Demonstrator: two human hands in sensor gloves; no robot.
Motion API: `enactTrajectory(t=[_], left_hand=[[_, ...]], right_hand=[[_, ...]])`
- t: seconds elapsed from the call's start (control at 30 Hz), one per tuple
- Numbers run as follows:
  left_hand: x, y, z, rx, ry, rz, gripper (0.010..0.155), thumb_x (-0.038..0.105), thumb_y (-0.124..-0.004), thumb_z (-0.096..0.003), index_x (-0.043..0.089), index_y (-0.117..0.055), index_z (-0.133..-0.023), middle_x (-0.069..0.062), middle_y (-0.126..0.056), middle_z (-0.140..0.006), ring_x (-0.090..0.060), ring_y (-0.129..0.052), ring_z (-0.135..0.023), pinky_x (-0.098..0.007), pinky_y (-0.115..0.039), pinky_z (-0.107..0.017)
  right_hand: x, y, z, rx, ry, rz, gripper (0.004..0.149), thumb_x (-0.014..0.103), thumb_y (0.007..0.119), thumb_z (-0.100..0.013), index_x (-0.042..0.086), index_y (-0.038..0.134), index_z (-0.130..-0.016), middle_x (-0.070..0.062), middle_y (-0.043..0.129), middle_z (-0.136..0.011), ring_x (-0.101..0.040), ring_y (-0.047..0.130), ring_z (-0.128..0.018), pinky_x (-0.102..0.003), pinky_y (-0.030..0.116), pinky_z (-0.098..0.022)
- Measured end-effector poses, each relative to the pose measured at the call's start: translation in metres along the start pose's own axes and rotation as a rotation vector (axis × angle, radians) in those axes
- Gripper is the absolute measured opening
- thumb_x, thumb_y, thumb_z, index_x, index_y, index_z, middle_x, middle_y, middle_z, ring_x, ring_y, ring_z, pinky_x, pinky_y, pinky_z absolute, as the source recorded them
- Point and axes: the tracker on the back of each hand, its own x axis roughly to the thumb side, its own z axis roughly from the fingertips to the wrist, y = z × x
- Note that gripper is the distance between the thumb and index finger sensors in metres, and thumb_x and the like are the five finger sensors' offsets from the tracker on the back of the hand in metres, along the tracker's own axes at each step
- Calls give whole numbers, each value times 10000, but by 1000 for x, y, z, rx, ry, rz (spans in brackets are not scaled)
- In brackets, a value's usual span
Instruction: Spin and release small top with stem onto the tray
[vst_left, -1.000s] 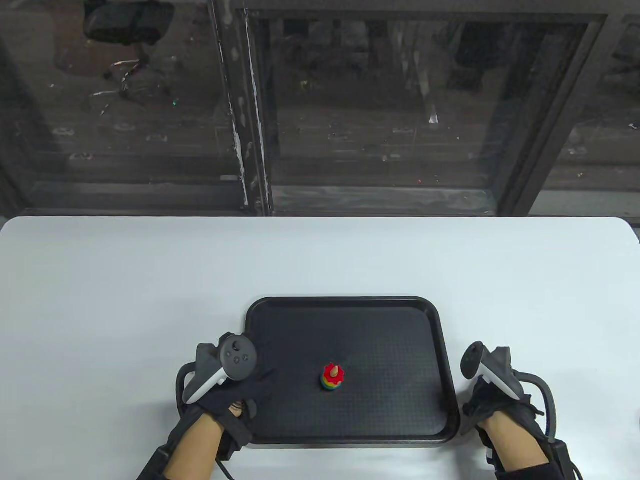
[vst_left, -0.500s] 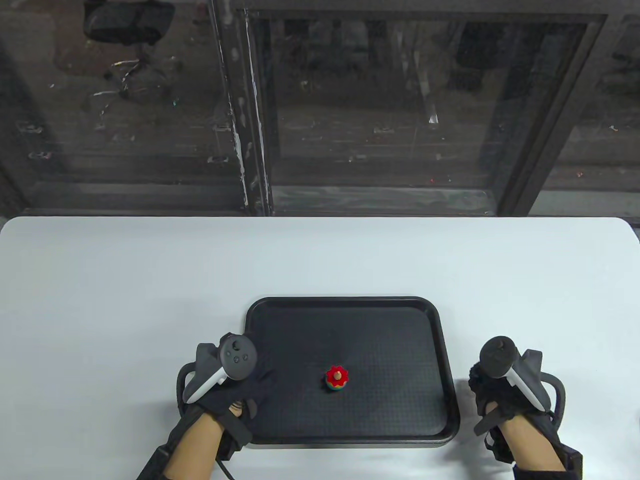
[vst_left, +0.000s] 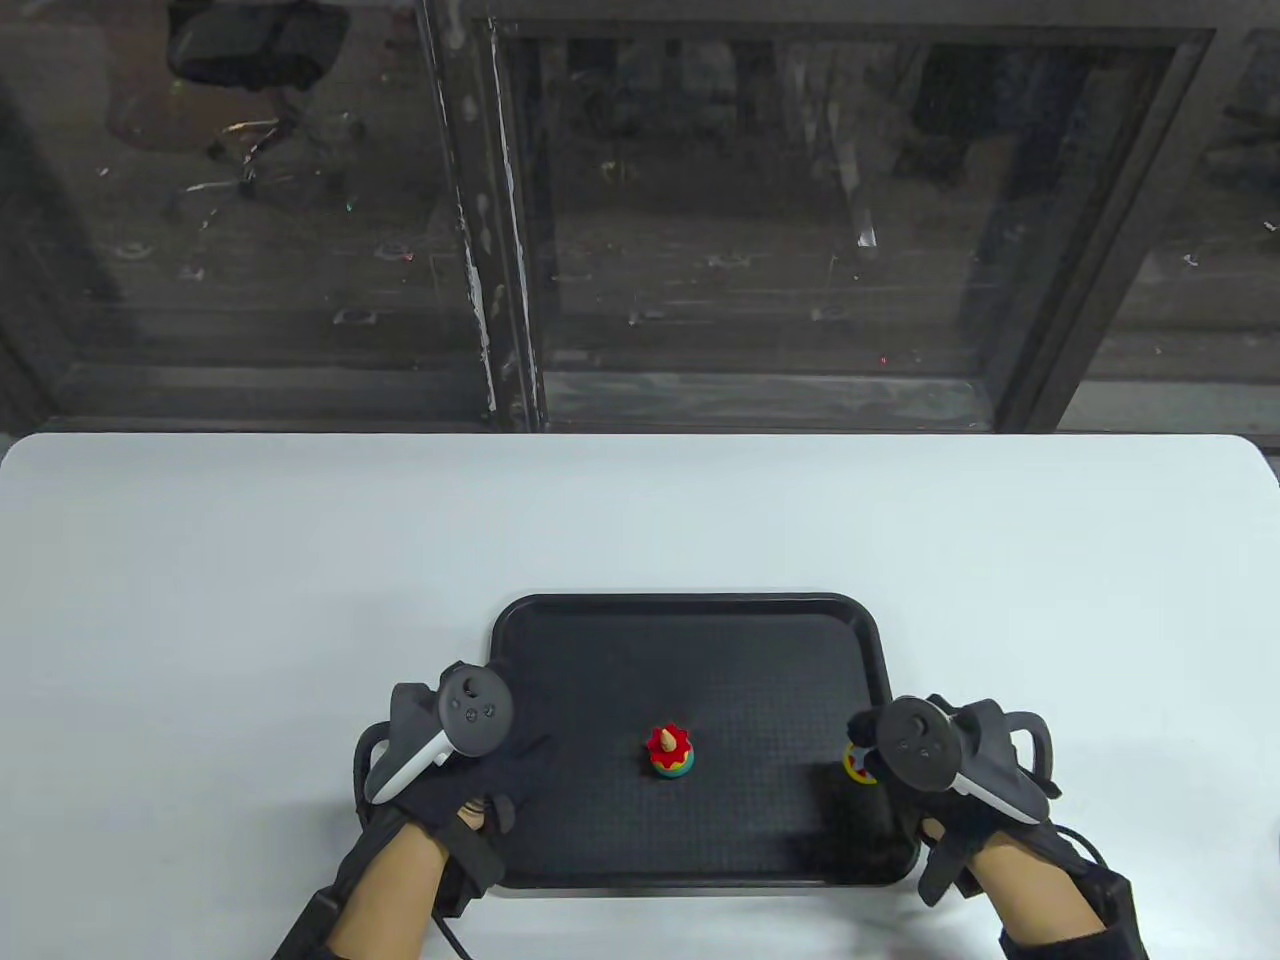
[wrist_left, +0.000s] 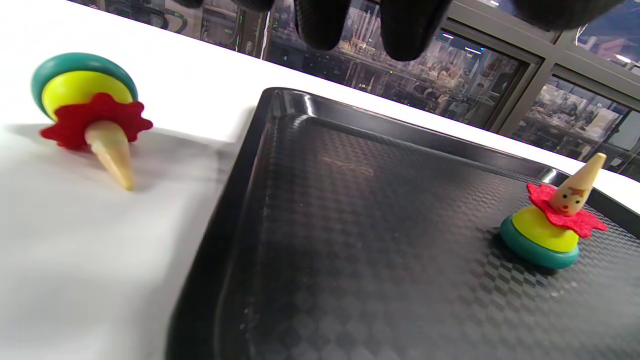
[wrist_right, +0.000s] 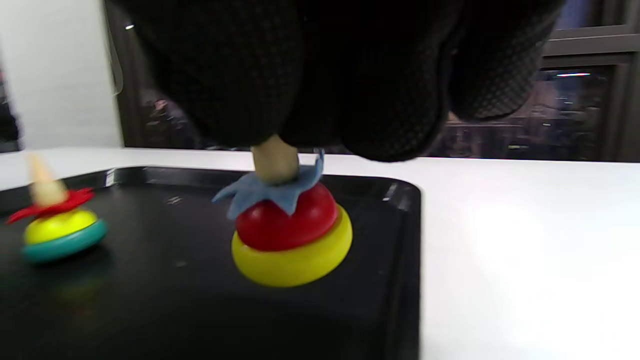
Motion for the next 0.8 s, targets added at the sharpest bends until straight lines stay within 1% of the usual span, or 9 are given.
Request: enactTrajectory(t=[0.13,0.3,0.53,0.57,0.6,0.67,0.7,0.73,0.8], left_hand=[[0,0,0,2,-2,-2,752,719,-600,-365,479,-534,-1075,25,-405,-1276,-393,-265,-1179,-621,-363,-846],[-1,2,1,9,-3,8,743,717,-602,-365,480,-552,-1068,23,-412,-1274,-396,-271,-1178,-620,-366,-847],[-4,2,2,1,8,17,746,717,-604,-364,478,-556,-1069,28,-414,-1275,-396,-271,-1179,-621,-362,-848],[-4,2,1,-1,12,24,748,719,-604,-362,479,-556,-1069,27,-415,-1275,-396,-270,-1180,-622,-360,-848],[-6,3,1,-3,18,29,750,721,-602,-360,479,-554,-1068,29,-412,-1276,-394,-267,-1181,-623,-357,-849],[-12,6,1,4,39,66,752,719,-604,-356,481,-554,-1067,35,-411,-1277,-390,-263,-1184,-620,-345,-854],[-15,8,2,7,52,86,755,718,-607,-355,478,-553,-1069,38,-406,-1278,-391,-257,-1183,-618,-331,-856],[-21,14,5,32,77,122,752,714,-609,-355,483,-551,-1067,45,-399,-1279,-379,-249,-1188,-612,-315,-863],[-34,26,12,118,125,191,742,696,-620,-361,480,-558,-1068,48,-395,-1282,-366,-223,-1196,-600,-293,-874]], right_hand=[[23,12,-11,12,-172,66,404,303,885,-339,303,922,-741,-5,1004,-683,-172,1063,-515,-467,872,-554],[47,22,-19,-73,-351,201,391,309,871,-327,304,939,-712,4,1031,-646,-150,1091,-476,-442,910,-529],[57,32,-27,-99,-401,210,389,308,867,-329,302,942,-711,-3,1038,-629,-144,1098,-458,-431,919,-519],[58,35,-25,-203,-382,302,403,345,860,-333,265,946,-719,-16,1045,-599,-144,1101,-423,-434,929,-499],[58,35,-27,-254,-363,399,428,499,727,-357,274,977,-621,39,1068,-501,-115,1114,-342,-417,959,-454],[48,32,-31,-183,-149,488,771,657,376,-325,284,967,-649,18,1053,-562,-149,1093,-401,-441,917,-487],[45,27,-31,-179,-132,446,782,658,354,-333,299,982,-630,20,1055,-558,-155,1084,-403,-440,901,-503],[39,15,-28,-221,-104,334,752,643,404,-354,271,1011,-595,-12,1065,-523,-190,1078,-369,-464,888,-486],[31,-1,-23,-257,-54,315,741,643,405,-366,280,1013,-587,-6,1066,-514,-186,1076,-359,-462,887,-479]])
